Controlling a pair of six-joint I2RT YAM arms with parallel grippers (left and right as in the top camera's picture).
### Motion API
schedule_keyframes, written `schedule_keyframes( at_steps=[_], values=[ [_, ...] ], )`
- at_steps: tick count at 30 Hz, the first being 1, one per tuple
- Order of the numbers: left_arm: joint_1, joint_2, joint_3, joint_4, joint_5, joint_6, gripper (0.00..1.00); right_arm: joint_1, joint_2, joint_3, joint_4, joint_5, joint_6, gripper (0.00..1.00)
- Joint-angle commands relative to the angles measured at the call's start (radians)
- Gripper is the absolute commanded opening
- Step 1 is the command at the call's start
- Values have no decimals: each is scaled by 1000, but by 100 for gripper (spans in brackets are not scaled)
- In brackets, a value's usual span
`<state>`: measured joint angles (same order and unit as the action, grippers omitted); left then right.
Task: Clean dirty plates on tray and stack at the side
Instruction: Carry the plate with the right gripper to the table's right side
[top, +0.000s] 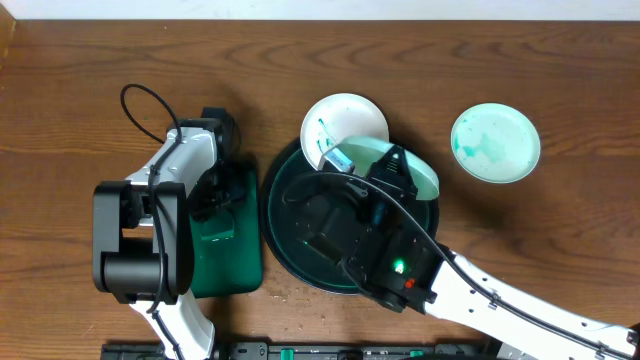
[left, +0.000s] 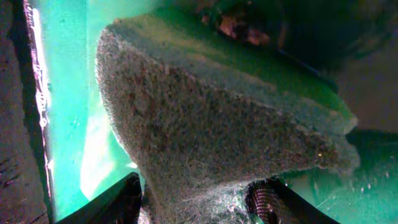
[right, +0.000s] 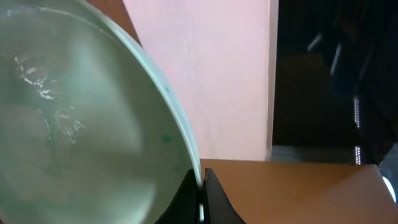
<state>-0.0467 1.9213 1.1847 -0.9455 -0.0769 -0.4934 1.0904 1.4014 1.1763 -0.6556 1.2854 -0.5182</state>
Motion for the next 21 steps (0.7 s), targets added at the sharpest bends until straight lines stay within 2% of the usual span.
schedule_keyframes(
  at_steps=[1,4,7,11,15,18,21],
  values=[
    [0,20,-11,6,18,3,62,2,-2,13,8,99,24,1],
    [0,20,-11,10,18,2,62,-26,2,13,5,66,23,1],
    [0,20,-11,8,18,3,62,-11,11,13,11,218,-39,0],
    [0,20,-11,10,18,2,62,-37,15,13,8,30,15,1],
    [0,20,-11,2,18,2,62,26,42,13,34,173,3,1],
    [0,20,-11,6,18,2,62,-11,43,13,8,-78,106,1],
    [0,20,-11,-4,18,3,62,11,50,14,10,99,154,1]
  ],
)
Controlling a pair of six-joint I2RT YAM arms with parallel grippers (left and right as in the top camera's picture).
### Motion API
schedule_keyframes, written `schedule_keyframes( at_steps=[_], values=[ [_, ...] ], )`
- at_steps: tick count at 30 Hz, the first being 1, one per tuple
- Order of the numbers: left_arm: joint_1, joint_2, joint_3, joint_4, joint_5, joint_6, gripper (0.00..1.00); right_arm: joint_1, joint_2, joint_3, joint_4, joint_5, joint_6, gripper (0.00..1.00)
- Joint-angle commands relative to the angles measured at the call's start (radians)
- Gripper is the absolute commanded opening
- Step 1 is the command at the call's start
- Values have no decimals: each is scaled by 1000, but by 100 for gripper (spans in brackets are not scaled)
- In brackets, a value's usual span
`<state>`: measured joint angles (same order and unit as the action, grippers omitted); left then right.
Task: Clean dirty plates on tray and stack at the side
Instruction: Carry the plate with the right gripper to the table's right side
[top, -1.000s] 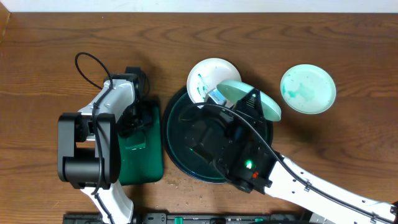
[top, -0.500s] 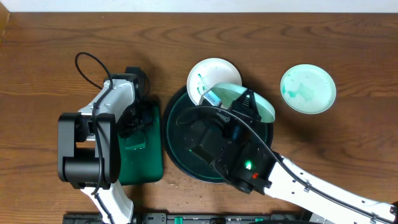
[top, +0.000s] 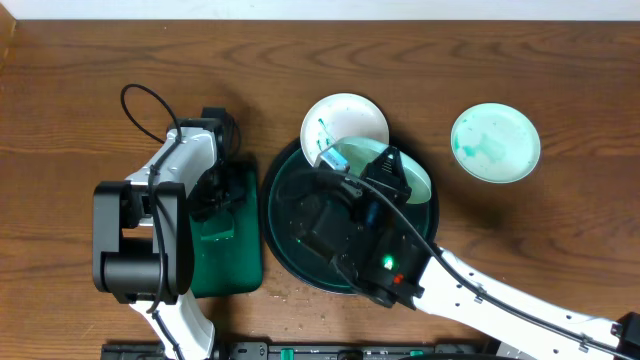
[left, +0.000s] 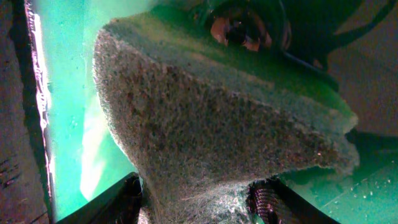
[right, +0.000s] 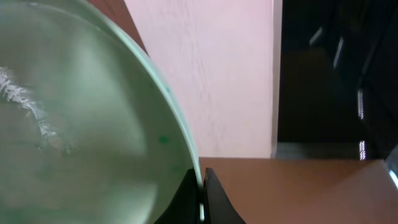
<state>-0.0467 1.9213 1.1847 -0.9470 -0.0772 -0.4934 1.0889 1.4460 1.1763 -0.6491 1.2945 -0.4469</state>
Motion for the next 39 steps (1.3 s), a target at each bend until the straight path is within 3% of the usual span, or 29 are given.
schedule_keyframes(
  at_steps=[1,4,9,12,22,27,39],
  values=[
    [0,20,-11,-5,18,3,62,24,4,14,6,101,84,1],
    [0,20,-11,2,18,2,62,-24,1,14,-31,-151,146,1],
    [0,20,-11,0,25,3,62,-149,0,14,-150,-562,498,1],
    [0,20,-11,3,26,3,62,-211,-3,14,-171,-692,643,1],
    [0,20,-11,10,26,2,62,-409,-158,49,-162,-863,749,1],
    [0,20,-11,11,41,3,62,-605,-222,50,-200,-905,795,1],
    [0,20,-11,11,41,3,62,-1135,-195,49,-260,-973,906,1]
  ],
)
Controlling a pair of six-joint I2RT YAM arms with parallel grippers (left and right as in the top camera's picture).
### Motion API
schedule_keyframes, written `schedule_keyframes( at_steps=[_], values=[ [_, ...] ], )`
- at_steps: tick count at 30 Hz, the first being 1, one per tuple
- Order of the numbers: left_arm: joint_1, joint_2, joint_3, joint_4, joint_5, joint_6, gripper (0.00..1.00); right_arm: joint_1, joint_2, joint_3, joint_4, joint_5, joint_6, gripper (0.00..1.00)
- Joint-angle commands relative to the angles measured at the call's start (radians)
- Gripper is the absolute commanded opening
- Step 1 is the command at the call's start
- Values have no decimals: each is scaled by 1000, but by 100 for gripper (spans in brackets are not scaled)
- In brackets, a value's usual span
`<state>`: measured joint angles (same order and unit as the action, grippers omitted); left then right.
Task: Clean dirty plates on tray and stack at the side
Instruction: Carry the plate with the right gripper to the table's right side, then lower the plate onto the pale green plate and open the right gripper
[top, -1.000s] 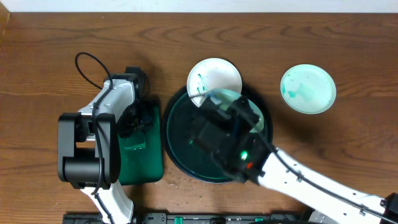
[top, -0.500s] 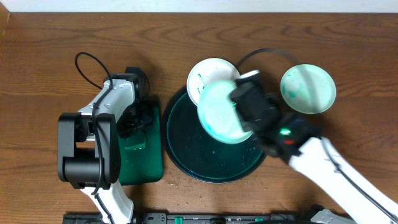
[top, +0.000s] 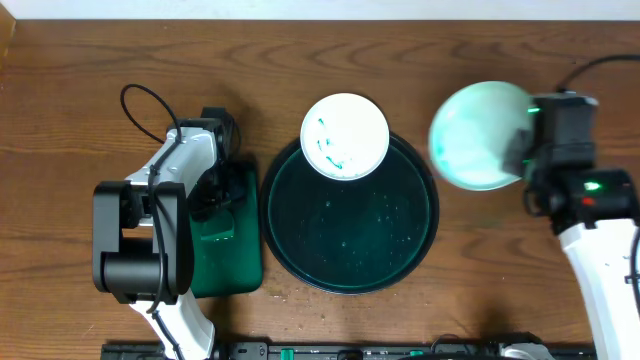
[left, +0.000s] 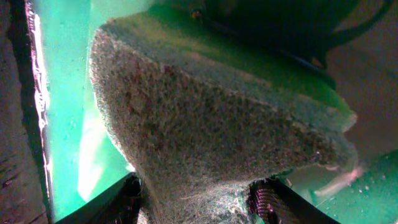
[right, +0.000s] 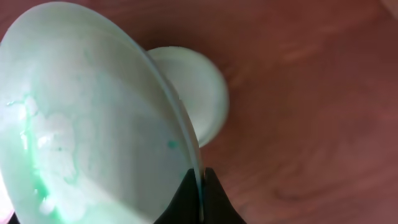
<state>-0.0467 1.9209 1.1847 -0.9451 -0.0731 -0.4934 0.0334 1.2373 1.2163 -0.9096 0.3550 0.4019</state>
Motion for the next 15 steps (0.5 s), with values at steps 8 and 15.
schedule_keyframes(
  at_steps=[8,15],
  values=[
    [0,20,-11,9,37,3,62,-286,191,7,3,-106,54,1],
    [0,20,-11,9,37,3,62,-322,431,7,57,-111,58,1]
  ],
)
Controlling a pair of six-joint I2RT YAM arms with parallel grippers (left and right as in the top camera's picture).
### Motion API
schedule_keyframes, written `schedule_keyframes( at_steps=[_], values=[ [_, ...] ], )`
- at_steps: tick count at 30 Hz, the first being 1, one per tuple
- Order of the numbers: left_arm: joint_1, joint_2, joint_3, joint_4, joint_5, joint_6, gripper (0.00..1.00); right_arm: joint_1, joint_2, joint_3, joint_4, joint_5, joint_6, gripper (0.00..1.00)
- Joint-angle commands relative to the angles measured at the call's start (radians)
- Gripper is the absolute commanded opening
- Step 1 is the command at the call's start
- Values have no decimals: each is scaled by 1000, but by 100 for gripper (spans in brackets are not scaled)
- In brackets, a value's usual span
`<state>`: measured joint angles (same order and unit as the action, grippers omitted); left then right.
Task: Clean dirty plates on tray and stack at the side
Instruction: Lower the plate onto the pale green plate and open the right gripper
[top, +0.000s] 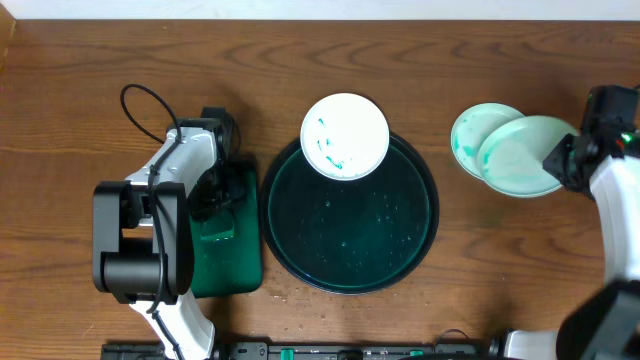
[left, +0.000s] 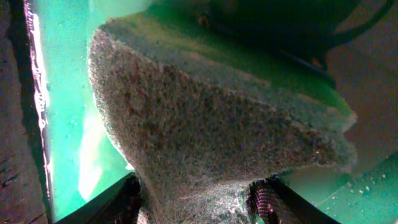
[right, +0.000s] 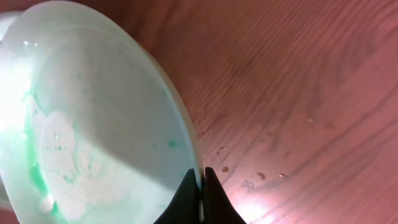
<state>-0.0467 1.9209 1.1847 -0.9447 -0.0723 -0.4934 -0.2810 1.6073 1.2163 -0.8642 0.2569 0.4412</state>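
My right gripper (top: 562, 160) (right: 200, 186) is shut on the rim of a pale green plate (top: 522, 157) (right: 93, 124), held partly over another pale green plate (top: 472, 140) lying on the wood at the right. A white plate (top: 345, 136) with green smears rests on the far rim of the round dark tray (top: 350, 265). My left gripper (top: 215, 195) (left: 199, 202) is shut on a grey-green sponge (left: 205, 124) over the green basin (top: 228, 262) left of the tray.
The wooden table (top: 90, 80) carries everything. Water droplets (right: 261, 175) lie on the wood beside the held plate. The left arm's black cable (top: 145, 105) loops at the far left.
My right gripper has carried the pale green plate further right and lower, so it now overlaps the plate lying on the table. The left gripper and sponge have not moved.
The right arm first held the pale green plate tilted over the tray's far side, by the white plate. Then the plate was up above the table at the right. Now it overlaps the resting plate. The left gripper kept the sponge over the basin throughout.
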Motion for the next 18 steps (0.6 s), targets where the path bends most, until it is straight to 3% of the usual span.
schedule_keyframes(
  at_steps=[1,8,18],
  values=[
    [0,20,-11,8,36,3,62,-8,92,7,23,-18,20,1],
    [0,20,-11,4,36,3,62,-7,241,7,88,-60,62,1],
    [0,20,-11,5,36,3,62,-7,256,7,171,-87,79,1]
  ],
)
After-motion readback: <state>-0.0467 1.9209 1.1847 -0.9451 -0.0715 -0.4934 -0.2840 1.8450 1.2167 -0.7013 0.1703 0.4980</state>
